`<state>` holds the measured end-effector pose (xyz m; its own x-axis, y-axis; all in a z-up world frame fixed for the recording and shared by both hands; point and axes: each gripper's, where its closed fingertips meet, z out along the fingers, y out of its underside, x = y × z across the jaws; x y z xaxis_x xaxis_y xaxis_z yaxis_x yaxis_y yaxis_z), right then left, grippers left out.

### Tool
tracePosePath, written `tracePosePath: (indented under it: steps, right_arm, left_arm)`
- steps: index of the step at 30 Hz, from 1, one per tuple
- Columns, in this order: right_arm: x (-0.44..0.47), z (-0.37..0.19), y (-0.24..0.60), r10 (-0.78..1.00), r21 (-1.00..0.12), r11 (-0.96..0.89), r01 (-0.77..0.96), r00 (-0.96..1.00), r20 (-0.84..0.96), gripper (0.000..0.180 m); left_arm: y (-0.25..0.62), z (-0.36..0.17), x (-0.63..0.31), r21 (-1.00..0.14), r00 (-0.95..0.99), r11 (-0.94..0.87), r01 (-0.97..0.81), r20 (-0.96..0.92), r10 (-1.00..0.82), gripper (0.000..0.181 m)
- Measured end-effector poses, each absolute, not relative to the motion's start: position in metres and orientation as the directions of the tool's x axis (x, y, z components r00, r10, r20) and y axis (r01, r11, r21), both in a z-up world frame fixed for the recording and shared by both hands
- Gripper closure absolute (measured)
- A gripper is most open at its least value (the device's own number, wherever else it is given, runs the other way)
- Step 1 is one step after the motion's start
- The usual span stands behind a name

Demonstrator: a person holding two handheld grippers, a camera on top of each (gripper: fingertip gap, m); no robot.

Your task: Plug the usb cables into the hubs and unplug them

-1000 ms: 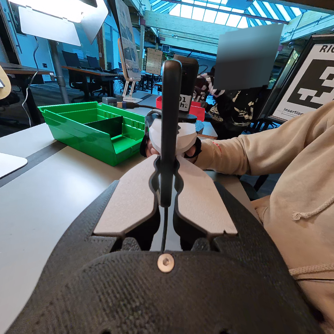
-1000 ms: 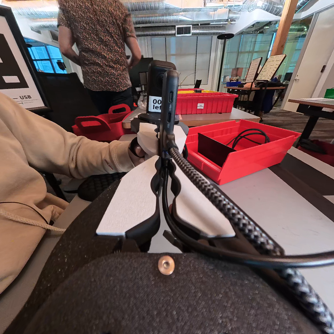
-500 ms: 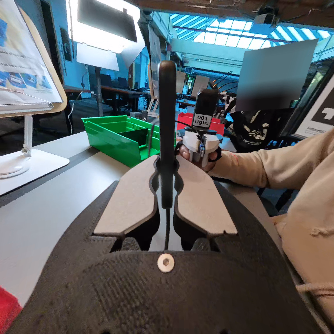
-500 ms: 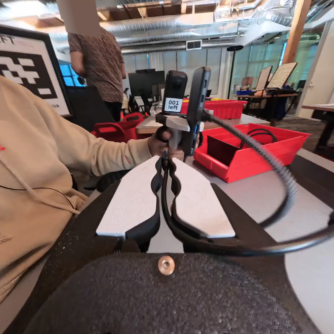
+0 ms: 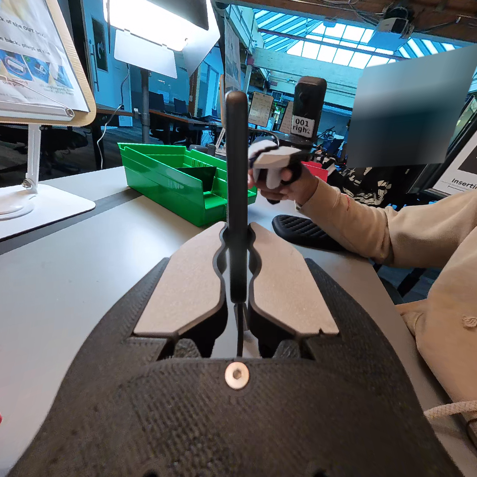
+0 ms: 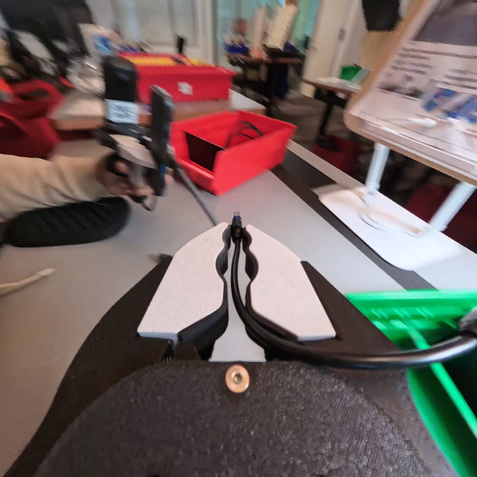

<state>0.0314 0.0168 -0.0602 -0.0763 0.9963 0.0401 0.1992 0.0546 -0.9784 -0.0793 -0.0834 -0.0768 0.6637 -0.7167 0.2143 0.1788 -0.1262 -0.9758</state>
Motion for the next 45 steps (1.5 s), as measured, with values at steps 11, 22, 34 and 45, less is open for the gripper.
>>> tracePosePath:
  steps: [11, 22, 34, 45]
  right_arm:
    - [0.137, -0.139, 0.169, 0.865, -0.575, -0.329, 0.749, 0.484, 0.135, 0.172]
    - [0.153, -0.131, 0.174, 0.834, -0.565, -0.379, 0.733, 0.535, 0.134, 0.122]
    - [0.026, -0.016, -0.029, 0.939, -0.958, 0.047, 0.284, -0.34, -0.055, 0.146]
    - [-0.067, -0.079, -0.113, 0.852, -0.955, -0.281, 0.094, -0.435, -0.293, 0.141]
  left_arm:
    - [-0.08, -0.081, -0.082, -0.972, 0.679, -0.141, 0.188, 0.232, -0.696, 0.169]
    - [-0.08, -0.092, -0.079, -0.968, 0.665, -0.174, 0.178, 0.249, -0.704, 0.169]
    - [-0.081, -0.083, -0.084, -0.965, 0.67, -0.139, 0.223, 0.255, -0.697, 0.169]
    - [-0.095, -0.061, -0.084, -0.939, 0.58, -0.083, 0.334, 0.274, -0.767, 0.169]
